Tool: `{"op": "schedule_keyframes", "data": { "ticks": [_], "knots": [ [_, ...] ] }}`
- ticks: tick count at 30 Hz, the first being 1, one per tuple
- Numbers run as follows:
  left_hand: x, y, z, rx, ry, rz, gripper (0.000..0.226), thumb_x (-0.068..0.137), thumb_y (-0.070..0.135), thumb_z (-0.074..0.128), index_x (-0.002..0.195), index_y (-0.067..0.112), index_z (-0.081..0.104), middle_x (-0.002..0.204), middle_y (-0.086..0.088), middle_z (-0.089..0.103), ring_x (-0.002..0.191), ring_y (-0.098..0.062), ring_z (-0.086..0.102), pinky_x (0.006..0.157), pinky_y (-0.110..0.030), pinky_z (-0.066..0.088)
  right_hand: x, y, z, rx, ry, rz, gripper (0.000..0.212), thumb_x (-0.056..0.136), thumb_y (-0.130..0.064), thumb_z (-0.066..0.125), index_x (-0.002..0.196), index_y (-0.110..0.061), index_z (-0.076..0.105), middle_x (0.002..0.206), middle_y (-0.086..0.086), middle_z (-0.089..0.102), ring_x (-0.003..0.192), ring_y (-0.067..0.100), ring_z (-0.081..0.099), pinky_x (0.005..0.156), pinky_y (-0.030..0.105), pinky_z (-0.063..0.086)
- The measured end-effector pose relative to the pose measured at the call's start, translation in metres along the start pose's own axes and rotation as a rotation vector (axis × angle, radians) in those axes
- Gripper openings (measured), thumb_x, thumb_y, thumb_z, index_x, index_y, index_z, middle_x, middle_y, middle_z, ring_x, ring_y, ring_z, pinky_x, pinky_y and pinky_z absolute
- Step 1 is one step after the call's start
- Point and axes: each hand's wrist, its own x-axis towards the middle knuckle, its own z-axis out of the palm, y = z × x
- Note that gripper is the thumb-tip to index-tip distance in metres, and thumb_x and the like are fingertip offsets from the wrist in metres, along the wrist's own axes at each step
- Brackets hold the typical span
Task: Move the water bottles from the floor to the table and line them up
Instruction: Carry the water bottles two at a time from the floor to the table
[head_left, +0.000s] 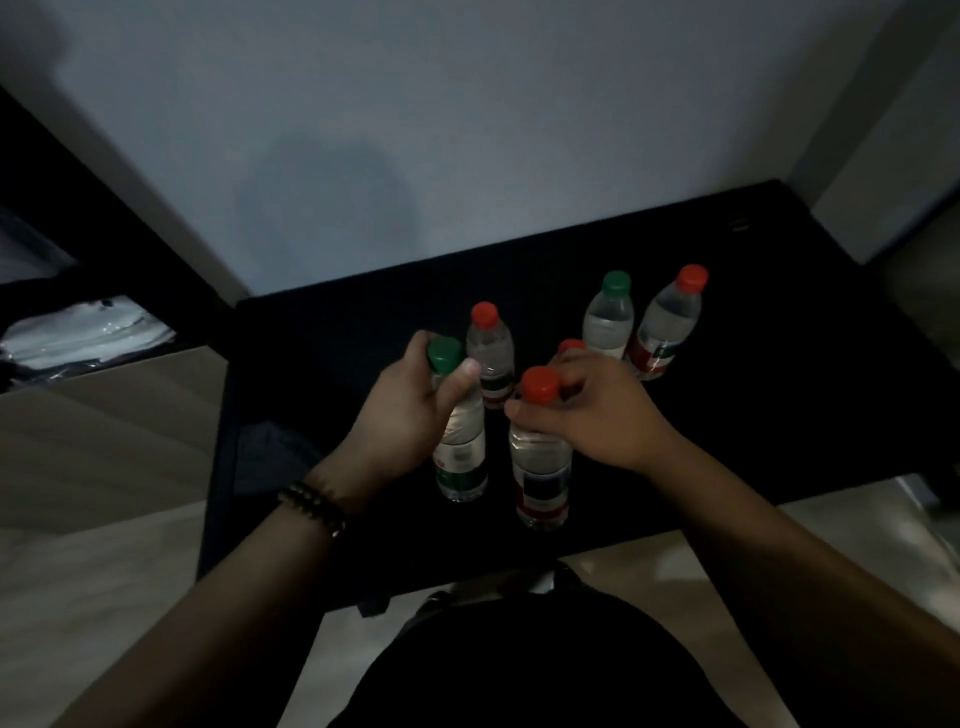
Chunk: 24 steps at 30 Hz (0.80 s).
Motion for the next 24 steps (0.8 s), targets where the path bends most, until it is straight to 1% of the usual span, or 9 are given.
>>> {"op": "schedule_keyframes", "data": {
  "ticks": [2,4,8,10,12,15,18,21,24],
  "knots": [
    [0.003,0.008,0.013,-0.014,0.02,0.011,0.029,0.094,0.061,0.056,0.103,0.035,0.048,0.085,0.014,0.067,0.082,0.007,0.064,0.061,-0.005,0.043,0.001,0.012,-0.02,0.022,-0.024,-0.026,0.036,0.07,-0.057,0.08,0.071,-0.021,0.076,0.086,0.012,0.065,0.082,0.021,0.066,0.08,0.044,0.054],
    [0.006,0.012,0.024,-0.025,0.04,0.009,0.026,0.096,0.052,0.061,0.105,0.029,0.051,0.091,0.014,0.065,0.084,0.008,0.063,0.064,-0.004,0.042,0.001,0.024,-0.039,0.022,-0.035,-0.032,0.036,0.069,-0.059,0.08,0.075,-0.024,0.078,0.087,0.008,0.067,0.083,0.02,0.069,0.081,0.045,0.055],
    [0.013,0.016,0.036,0.081,0.071,0.031,0.026,0.095,0.049,0.061,0.107,0.031,0.048,0.102,0.017,0.053,0.089,0.001,0.057,0.069,-0.009,0.039,0.004,0.049,-0.069,-0.021,-0.02,-0.058,0.026,0.07,-0.059,0.082,0.078,-0.034,0.079,0.084,0.002,0.067,0.08,0.015,0.069,0.077,0.045,0.057],
    [0.018,0.017,0.037,0.161,0.072,0.087,0.029,0.093,0.052,0.06,0.107,0.03,0.048,0.105,0.013,0.048,0.091,-0.004,0.052,0.075,-0.015,0.04,0.009,0.061,-0.081,-0.066,0.001,-0.074,0.035,0.071,-0.06,0.08,0.069,-0.025,0.074,0.079,0.001,0.064,0.075,0.011,0.065,0.073,0.041,0.055],
    [0.021,0.019,0.037,0.2,0.063,0.099,0.029,0.092,0.053,0.061,0.105,0.029,0.049,0.106,0.009,0.048,0.094,-0.008,0.052,0.076,-0.02,0.041,0.015,0.07,-0.089,-0.131,0.001,-0.092,0.046,0.07,-0.064,0.076,0.065,-0.018,0.07,0.074,-0.002,0.061,0.073,0.009,0.063,0.068,0.035,0.052],
    [0.027,0.02,0.038,0.23,0.02,0.076,0.027,0.092,0.053,0.063,0.103,0.032,0.05,0.103,0.012,0.048,0.089,-0.003,0.051,0.074,-0.018,0.04,0.025,0.079,-0.098,-0.179,-0.019,-0.08,0.044,0.069,-0.064,0.074,0.066,-0.02,0.07,0.074,-0.003,0.062,0.074,0.008,0.062,0.07,0.033,0.052],
    [0.031,0.018,0.039,0.272,-0.032,0.063,0.028,0.09,0.054,0.064,0.1,0.031,0.051,0.097,0.017,0.047,0.086,0.001,0.052,0.069,-0.016,0.038,0.033,0.085,-0.104,-0.219,-0.066,-0.071,0.038,0.073,-0.054,0.078,0.061,-0.021,0.063,0.068,-0.001,0.062,0.072,0.009,0.061,0.071,0.038,0.054],
    [0.035,0.014,0.043,0.31,-0.05,0.028,0.031,0.089,0.049,0.07,0.102,0.024,0.057,0.098,0.011,0.05,0.084,-0.003,0.053,0.069,-0.02,0.04,0.039,0.088,-0.105,-0.254,-0.136,-0.056,0.037,0.079,-0.038,0.084,0.061,-0.015,0.06,0.063,0.0,0.063,0.067,0.012,0.061,0.068,0.037,0.051],
    [0.038,0.013,0.048,0.333,-0.066,0.012,0.035,0.087,0.045,0.073,0.106,0.018,0.061,0.101,0.006,0.052,0.085,-0.008,0.054,0.073,-0.025,0.044,0.043,0.087,-0.103,-0.285,-0.162,-0.032,0.037,0.079,-0.033,0.085,0.062,-0.012,0.06,0.063,0.001,0.063,0.065,0.015,0.062,0.065,0.038,0.052]
  ]
}}
